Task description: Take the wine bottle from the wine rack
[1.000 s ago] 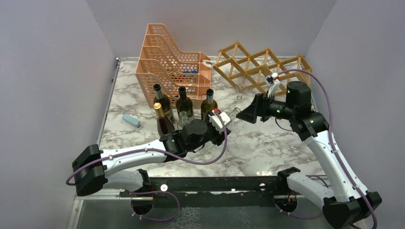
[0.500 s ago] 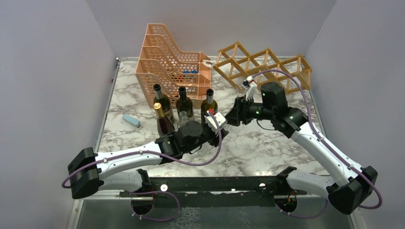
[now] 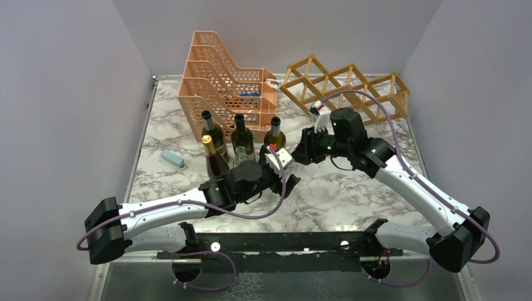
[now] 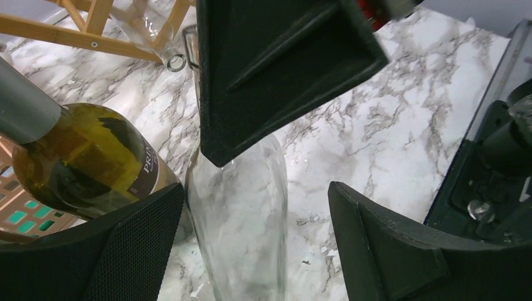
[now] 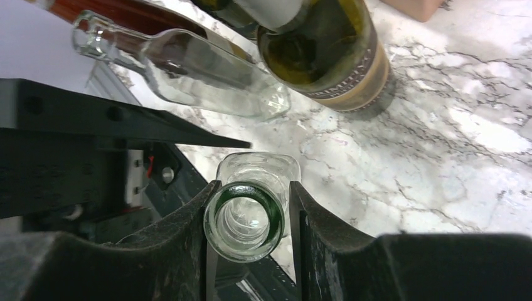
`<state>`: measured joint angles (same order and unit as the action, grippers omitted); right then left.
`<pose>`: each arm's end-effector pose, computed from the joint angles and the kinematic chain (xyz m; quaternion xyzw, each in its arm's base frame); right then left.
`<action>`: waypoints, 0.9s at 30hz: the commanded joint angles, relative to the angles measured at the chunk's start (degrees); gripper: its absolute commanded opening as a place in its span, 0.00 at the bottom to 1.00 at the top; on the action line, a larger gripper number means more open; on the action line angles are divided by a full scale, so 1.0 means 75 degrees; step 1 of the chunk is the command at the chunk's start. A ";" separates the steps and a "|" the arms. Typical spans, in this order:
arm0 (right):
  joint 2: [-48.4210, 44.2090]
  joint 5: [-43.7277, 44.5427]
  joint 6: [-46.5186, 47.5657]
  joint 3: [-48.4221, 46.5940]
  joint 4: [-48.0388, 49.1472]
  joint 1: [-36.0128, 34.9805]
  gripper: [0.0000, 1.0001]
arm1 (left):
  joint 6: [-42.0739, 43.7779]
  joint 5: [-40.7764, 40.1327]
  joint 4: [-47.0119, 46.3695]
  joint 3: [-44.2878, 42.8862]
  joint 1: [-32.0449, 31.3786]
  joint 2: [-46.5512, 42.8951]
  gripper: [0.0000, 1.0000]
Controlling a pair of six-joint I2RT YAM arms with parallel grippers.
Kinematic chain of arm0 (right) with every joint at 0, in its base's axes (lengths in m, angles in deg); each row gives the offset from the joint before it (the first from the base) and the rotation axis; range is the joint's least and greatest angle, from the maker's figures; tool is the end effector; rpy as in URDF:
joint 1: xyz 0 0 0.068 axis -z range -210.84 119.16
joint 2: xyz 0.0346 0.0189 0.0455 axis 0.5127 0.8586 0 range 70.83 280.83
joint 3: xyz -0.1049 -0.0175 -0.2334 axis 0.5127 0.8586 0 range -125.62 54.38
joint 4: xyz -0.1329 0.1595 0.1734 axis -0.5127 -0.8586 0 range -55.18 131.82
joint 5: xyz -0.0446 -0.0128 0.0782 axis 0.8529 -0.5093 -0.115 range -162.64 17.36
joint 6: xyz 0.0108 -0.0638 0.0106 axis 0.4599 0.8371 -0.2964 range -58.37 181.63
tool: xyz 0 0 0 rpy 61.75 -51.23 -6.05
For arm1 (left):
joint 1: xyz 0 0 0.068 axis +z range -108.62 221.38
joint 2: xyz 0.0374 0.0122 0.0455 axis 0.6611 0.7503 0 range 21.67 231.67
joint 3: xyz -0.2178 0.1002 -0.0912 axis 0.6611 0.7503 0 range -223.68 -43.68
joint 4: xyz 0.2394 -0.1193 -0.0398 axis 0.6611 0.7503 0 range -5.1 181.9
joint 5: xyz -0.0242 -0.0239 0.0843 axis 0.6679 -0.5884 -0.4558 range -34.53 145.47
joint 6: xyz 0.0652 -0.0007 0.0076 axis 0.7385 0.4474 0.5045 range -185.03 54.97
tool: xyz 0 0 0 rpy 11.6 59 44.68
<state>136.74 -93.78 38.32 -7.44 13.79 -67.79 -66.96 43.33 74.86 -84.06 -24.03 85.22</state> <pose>0.2132 0.1837 0.3159 -0.1902 0.8437 0.3776 0.3309 0.1300 -0.2582 0.2615 0.3539 0.6970 -0.2737 0.5604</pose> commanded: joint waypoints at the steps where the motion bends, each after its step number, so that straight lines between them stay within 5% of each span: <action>1: 0.0070 0.0442 0.0425 -0.0551 -0.0154 -0.0090 0.04 | -0.0107 0.0511 -0.0001 -0.0161 -0.0051 -0.0479 0.94; 8: 0.0248 0.1294 0.1046 -0.0782 -0.0214 -0.0729 0.01 | 0.0200 0.1062 0.1071 -0.0671 -0.0051 -0.1066 0.99; 17: 0.0541 0.2463 0.1673 -0.1299 -0.0283 -0.1487 0.01 | 0.1131 -0.0410 0.2146 -0.1889 0.0002 -0.2037 0.99; 27: 0.1442 0.4179 0.1887 -0.2097 -0.0829 -0.2625 0.01 | 0.0857 -0.0974 0.1909 -0.1247 0.0001 -0.3570 0.99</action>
<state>145.95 -69.63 51.35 -18.96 7.71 -84.60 -59.64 39.44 88.34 -95.58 -24.09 61.50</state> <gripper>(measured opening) 0.375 0.992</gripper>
